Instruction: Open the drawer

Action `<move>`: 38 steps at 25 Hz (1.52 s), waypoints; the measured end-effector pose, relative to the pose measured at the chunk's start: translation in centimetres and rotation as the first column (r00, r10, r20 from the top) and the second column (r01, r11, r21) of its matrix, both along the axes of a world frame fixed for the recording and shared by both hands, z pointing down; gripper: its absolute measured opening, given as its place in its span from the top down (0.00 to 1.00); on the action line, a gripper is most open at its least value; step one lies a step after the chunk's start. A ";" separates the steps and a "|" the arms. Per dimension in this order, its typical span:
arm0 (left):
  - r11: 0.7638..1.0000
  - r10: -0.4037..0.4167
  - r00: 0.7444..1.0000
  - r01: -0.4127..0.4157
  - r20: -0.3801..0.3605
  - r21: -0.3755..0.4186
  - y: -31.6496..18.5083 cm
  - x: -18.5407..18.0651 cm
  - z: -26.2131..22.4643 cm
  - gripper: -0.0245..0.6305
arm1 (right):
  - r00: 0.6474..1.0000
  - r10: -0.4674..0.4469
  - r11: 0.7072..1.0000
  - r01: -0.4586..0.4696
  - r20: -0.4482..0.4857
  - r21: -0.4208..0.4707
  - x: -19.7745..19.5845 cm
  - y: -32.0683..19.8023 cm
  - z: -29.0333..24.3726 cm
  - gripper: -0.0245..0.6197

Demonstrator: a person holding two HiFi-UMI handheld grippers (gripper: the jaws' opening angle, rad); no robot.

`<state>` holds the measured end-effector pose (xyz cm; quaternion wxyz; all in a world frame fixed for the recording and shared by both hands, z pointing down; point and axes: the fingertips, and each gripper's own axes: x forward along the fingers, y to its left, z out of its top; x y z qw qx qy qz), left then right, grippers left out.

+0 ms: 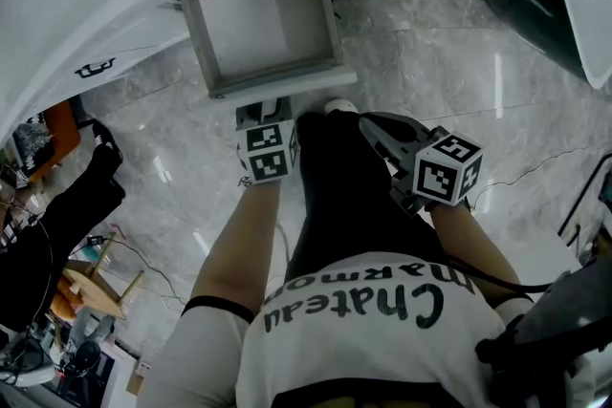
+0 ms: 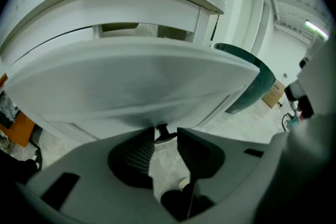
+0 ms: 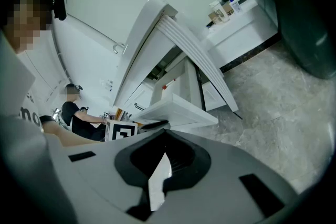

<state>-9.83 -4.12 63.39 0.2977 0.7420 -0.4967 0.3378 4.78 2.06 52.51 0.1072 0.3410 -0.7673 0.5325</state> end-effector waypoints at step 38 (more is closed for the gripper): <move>0.939 0.156 0.880 0.008 -0.448 0.343 2.2 -1.2 -38.3 0.93 | 0.991 -0.047 0.751 0.119 -0.127 0.649 0.5 -10.0 -34.3 0.96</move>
